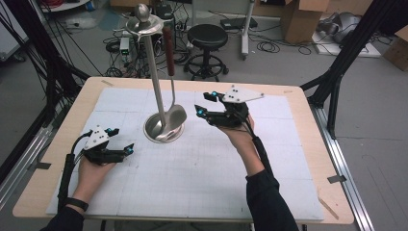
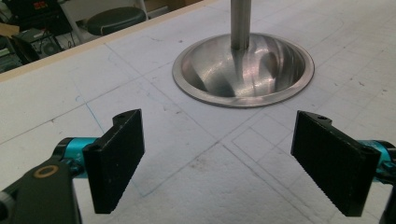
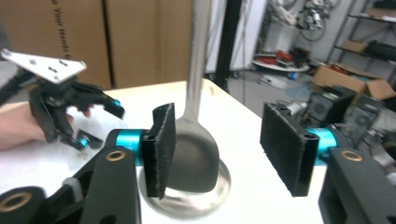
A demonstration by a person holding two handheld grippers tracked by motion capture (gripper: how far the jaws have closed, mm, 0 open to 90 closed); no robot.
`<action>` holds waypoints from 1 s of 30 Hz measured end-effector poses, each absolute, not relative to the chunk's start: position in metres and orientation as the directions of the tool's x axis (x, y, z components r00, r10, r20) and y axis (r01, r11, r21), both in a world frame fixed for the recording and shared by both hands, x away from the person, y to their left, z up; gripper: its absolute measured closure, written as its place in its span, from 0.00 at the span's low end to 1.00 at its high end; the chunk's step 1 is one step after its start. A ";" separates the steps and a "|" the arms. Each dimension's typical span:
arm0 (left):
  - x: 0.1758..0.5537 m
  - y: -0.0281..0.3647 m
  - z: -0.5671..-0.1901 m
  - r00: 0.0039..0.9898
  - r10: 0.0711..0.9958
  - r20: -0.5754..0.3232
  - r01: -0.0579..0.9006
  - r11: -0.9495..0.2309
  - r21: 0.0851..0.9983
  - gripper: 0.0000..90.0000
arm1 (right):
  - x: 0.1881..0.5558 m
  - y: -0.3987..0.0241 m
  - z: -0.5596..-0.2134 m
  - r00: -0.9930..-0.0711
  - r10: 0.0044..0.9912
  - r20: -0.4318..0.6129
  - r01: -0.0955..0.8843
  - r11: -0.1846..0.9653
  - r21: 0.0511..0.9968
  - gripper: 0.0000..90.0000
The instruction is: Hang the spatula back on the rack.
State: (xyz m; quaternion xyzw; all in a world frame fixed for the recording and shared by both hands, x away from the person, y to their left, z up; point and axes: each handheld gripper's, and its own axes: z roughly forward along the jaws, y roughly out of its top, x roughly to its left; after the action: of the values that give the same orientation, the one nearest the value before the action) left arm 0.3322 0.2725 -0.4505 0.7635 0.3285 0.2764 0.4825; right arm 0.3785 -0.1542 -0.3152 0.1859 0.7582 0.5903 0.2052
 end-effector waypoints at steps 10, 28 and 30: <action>0.333 0.273 -0.450 0.630 0.769 0.103 0.238 -0.318 0.918 0.20 | 0.357 -0.230 -0.357 -0.776 0.631 -0.017 0.157 0.219 0.963 0.31; 0.336 0.279 -0.450 0.617 0.786 0.035 0.271 -0.254 0.928 0.20 | 0.325 -0.303 -0.428 -0.648 0.757 0.086 0.341 0.187 0.921 0.19; 0.336 0.279 -0.450 0.617 0.787 0.030 0.275 -0.250 0.928 0.20 | 0.325 -0.305 -0.431 -0.642 0.761 0.087 0.346 0.186 0.920 0.19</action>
State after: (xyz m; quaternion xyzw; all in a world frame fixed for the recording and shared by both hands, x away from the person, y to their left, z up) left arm 0.3359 0.2795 -0.4501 0.7479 0.3547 0.2566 0.4990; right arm 0.3253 -0.3050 -0.4315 0.3722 0.7436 0.5179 0.2008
